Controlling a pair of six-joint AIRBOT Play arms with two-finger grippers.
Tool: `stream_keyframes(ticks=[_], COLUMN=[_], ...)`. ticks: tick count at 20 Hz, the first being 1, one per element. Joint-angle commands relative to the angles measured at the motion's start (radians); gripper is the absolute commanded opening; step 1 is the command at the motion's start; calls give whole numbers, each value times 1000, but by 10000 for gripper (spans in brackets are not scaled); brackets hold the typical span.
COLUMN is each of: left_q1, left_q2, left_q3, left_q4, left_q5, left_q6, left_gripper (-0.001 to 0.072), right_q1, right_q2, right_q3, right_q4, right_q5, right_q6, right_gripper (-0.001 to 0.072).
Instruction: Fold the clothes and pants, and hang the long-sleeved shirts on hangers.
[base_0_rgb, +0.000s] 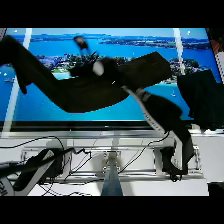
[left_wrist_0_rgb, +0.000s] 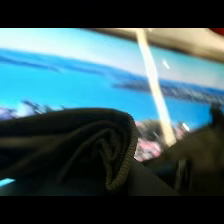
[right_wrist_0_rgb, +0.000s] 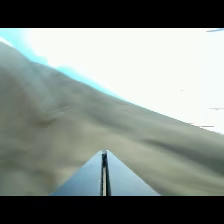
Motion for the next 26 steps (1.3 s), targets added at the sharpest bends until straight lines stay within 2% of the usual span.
stream_keyframes(ticks=[1,4,5,6,7,9,11,13,15,17,21,22,26], left_q1=[-242,-509,-572,-621,-648,-644,-563,-430,-275,-128,47,57,24], left_q2=[-117,-244,-281,-313,-334,-340,-316,-280,-246,-206,-170,-179,-245], left_q3=[0,0,0,0,0,0,0,0,-5,-81,-370,-433,-575], left_q4=[0,0,0,-3,-11,2,19,55,140,194,186,171,109], left_q5=[-37,19,43,67,79,78,55,-21,-117,-157,-71,-41,132], left_q6=[-67,-70,-70,-84,-117,-135,-143,-142,-152,-168,-164,-164,-125], left_gripper=[21,25,144,496,720,695,680,565,546,539,559,631,642], right_q1=[-207,-356,-391,-423,-449,-483,-502,-508,-507,-504,-501,-501,-500], right_q2=[90,144,154,164,169,175,175,174,174,174,172,172,172], right_q3=[1,1,1,1,1,1,1,1,-8,-31,-77,-79,-79], right_q4=[-53,-51,-50,-49,-49,-49,-50,-50,-43,-31,-31,-31,-11], right_q5=[188,274,302,334,364,415,468,499,488,478,472,469,449], right_q6=[-3,-3,-3,-3,-7,-82,-151,-183,-183,-183,-183,-183,-183], right_gripper=[35,35,35,35,35,35,35,35,35,35,35,35,35])
